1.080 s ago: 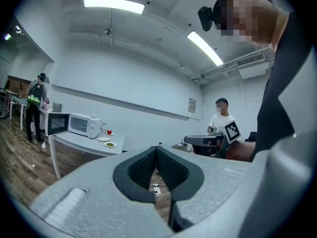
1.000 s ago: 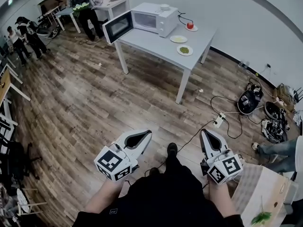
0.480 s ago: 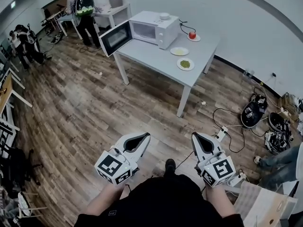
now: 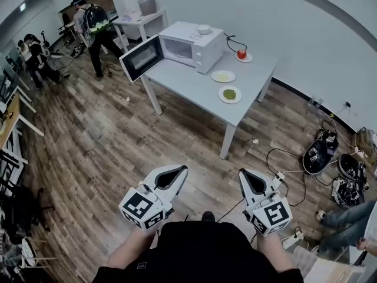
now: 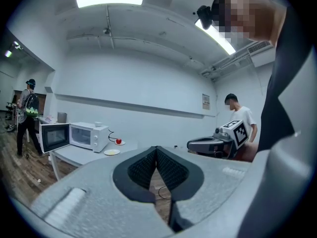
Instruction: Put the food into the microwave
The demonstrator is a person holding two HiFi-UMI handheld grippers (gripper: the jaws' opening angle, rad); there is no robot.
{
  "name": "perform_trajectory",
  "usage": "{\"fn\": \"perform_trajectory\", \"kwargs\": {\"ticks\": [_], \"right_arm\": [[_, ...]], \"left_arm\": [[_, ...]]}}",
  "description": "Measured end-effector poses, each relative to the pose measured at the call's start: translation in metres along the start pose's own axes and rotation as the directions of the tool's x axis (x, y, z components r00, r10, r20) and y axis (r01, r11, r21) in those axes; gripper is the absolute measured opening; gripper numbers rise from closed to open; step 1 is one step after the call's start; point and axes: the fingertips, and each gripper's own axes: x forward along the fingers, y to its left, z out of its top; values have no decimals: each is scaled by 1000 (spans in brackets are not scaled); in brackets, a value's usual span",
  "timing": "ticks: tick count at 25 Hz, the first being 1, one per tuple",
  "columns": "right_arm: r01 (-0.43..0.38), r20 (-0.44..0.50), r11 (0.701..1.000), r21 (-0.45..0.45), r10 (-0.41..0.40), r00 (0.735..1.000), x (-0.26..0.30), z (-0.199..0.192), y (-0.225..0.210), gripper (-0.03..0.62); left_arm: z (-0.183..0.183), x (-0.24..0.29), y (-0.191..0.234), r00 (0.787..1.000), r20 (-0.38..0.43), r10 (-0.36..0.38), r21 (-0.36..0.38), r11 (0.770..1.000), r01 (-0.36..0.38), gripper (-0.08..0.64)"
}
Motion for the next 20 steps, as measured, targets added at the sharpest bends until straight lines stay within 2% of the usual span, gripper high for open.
{"fn": "perform_trajectory", "kwargs": {"ticks": [11, 20], "right_arm": [[-16, -21, 1000, 13, 16, 1000, 16, -9, -27, 11], [-7, -66, 1000, 11, 8, 998, 70, -17, -58, 11]], "left_arm": [[-5, 33, 12, 1000, -22, 12, 1, 1000, -12, 8], [-19, 70, 68, 999, -42, 20, -21, 1000, -21, 8]]}}
